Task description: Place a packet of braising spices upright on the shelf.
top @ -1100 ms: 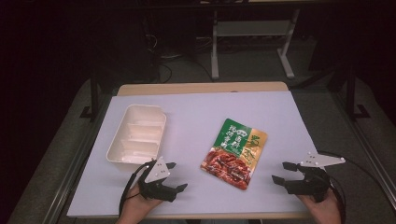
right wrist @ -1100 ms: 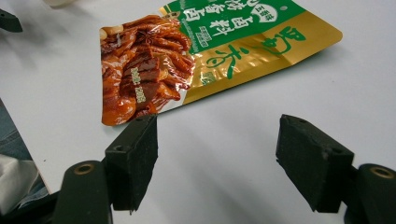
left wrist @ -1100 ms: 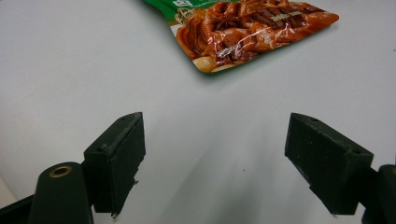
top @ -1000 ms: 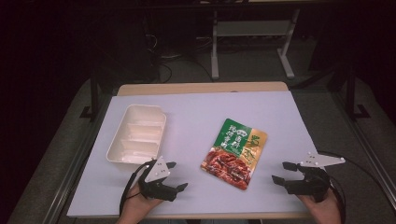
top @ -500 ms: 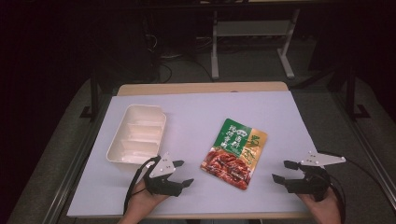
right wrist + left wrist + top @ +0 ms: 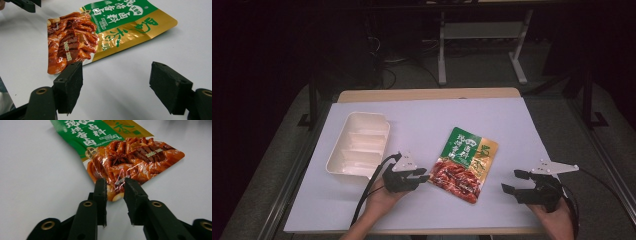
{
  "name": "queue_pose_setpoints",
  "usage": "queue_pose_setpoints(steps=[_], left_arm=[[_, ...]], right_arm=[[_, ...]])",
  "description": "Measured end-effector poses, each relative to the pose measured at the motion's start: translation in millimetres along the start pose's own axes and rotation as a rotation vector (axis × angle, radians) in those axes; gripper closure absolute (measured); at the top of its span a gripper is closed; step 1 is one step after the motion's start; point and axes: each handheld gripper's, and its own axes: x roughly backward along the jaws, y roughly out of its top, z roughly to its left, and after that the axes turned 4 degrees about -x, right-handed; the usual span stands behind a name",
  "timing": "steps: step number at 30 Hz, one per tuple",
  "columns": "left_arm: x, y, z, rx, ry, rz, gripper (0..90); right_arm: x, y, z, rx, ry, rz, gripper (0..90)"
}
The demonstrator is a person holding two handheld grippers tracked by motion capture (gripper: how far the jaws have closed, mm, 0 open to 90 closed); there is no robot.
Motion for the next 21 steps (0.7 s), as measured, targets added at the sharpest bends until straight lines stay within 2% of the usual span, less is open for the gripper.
queue_pose_setpoints(steps=[1,2,6,8,13,14,21], left_arm=[[-3.1,1.6,-0.3,-0.006,-0.004,0.005,74.2],[-9.7,5.0,-1.2,-0.020,-0.010,0.030,75.2],[-18.4,9.2,-1.9,-0.028,-0.030,0.046,80.1],[-23.8,11.8,-2.3,-0.040,-0.043,0.071,84.8],[-38.1,11.4,-3.4,-0.041,-0.074,0.131,85.3],[-41.6,9.7,-2.7,-0.029,-0.083,0.145,85.8],[-45.2,9.5,-4.5,-0.044,-0.078,0.166,89.7]], right_arm=[[-0.9,1.2,0.1,-0.001,0.001,0.003,26.1],[-1.8,2.7,0.1,-0.001,0.001,0.005,25.9],[-4.1,7.7,-0.2,-0.004,-0.004,0.009,25.9],[-7.5,12.8,-2.6,-0.023,-0.004,0.013,26.1],[-19.9,22.8,-12.0,-0.052,-0.011,0.036,25.9],[-22.6,25.0,-13.6,-0.052,-0.015,0.042,25.9],[-43.0,41.3,-20.2,-0.061,-0.023,0.065,25.9]])
